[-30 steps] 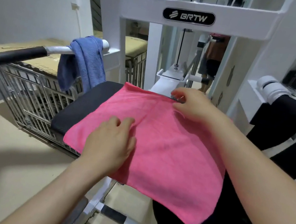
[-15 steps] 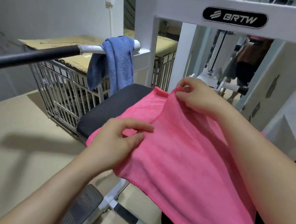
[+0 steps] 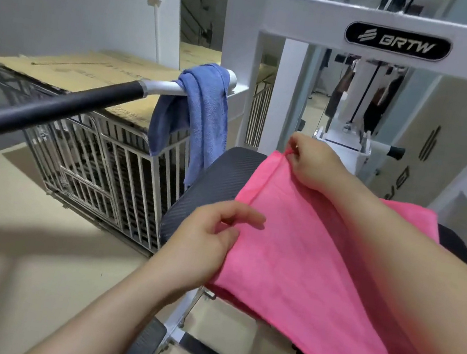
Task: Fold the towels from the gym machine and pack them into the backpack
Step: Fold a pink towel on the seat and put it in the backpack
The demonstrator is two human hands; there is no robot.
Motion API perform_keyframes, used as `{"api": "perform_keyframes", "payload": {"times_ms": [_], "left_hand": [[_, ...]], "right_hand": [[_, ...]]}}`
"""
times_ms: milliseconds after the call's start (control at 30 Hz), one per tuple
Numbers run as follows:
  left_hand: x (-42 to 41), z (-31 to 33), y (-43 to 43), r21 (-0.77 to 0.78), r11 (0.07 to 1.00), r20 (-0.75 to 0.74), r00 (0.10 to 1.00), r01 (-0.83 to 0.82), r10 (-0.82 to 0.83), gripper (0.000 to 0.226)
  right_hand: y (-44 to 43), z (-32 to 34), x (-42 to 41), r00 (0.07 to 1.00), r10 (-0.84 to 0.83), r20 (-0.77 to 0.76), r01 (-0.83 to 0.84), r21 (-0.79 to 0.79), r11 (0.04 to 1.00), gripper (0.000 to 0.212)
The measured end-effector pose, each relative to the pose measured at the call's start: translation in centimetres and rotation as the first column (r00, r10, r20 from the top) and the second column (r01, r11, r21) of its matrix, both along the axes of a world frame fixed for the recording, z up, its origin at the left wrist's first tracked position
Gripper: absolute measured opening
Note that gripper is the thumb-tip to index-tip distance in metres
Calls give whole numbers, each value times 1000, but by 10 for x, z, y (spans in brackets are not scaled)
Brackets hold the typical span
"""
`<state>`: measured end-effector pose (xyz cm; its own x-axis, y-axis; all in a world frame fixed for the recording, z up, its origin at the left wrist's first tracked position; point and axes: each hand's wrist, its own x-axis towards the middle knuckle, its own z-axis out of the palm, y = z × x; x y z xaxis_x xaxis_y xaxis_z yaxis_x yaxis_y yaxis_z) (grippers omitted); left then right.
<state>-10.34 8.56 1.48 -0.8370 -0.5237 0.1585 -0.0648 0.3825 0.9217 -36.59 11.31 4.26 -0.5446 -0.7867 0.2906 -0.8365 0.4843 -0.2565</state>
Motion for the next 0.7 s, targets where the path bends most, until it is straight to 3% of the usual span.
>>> {"api": "perform_keyframes", "payload": {"times_ms": [67, 167, 233, 367, 500, 600, 700], "left_hand": [[4, 2, -12, -25, 999, 6, 999, -35, 35, 37], [10, -7, -23, -238, 971, 130, 989, -39, 71, 21], [14, -14, -23, -299, 953, 168, 982, -37, 91, 21], [14, -15, -25, -396, 915, 150, 979, -72, 142, 22], [14, -15, -34, -386, 913, 104, 978, -129, 182, 12], [15, -13, -38, -444, 885, 130, 967, -142, 220, 17], [17, -14, -38, -594, 798, 220, 934, -100, 280, 28]], "right_hand": [[-10, 5, 6, 999, -34, -33, 33, -34, 999, 12], [-24, 1, 16, 998, -44, -36, 44, 11, 999, 16], [-28, -9, 20, 998, -43, -34, 44, 42, 998, 15], [-31, -18, 22, 995, -62, -72, 67, 66, 996, 16], [-33, -13, 19, 994, -69, -83, 80, 146, 986, 20], [-36, -11, 17, 996, -82, -43, 88, 171, 981, 20], [-36, -9, 16, 996, -90, 13, 88, 129, 988, 19]]}}
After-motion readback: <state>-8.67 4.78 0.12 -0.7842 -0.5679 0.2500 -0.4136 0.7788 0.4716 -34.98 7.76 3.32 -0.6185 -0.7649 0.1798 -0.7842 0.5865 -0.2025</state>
